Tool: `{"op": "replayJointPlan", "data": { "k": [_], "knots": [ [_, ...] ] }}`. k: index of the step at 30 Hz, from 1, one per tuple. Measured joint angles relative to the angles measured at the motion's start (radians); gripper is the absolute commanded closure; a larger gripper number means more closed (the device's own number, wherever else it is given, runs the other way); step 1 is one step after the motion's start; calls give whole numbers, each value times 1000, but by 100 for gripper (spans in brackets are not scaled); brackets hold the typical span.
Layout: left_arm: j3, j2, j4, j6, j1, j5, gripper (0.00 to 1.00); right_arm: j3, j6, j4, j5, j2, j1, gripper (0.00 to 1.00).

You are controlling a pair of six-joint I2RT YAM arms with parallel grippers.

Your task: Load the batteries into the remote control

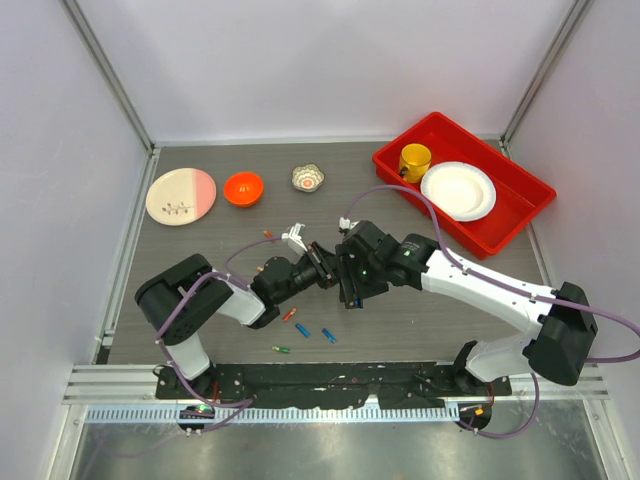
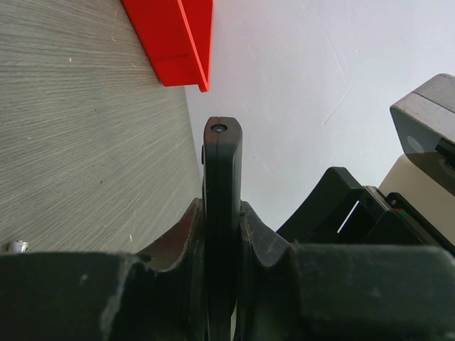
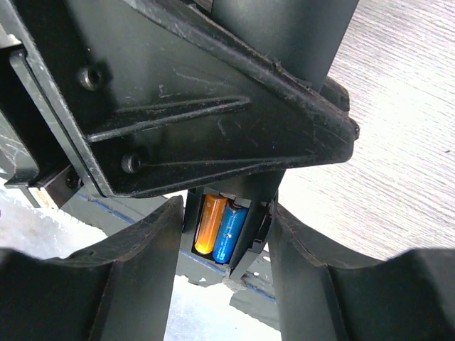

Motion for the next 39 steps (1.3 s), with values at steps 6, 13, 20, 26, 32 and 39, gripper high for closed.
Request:
{"op": "replayJointPlan", "data": {
  "k": [6,13,20,26,32,39],
  "knots": [
    [0,0,7,0,0,0,100,11,2,-2,21,0,0,49],
    [0,2,18,0,11,-9,100,17,8,-5,48,0,0,67],
    [-2,2,26,0,23,-14,100,26,10,-9,63,0,0,80],
    [-7,2,51,0,28,-23,100,42,10,-22,79,0,0,71],
    [-13,1,67,8,30,-37,100,56,9,-33,101,11,3,73],
    [-32,1,77,5,43,-44,100,57,10,-17,104,25,6,73]
  ]
}}
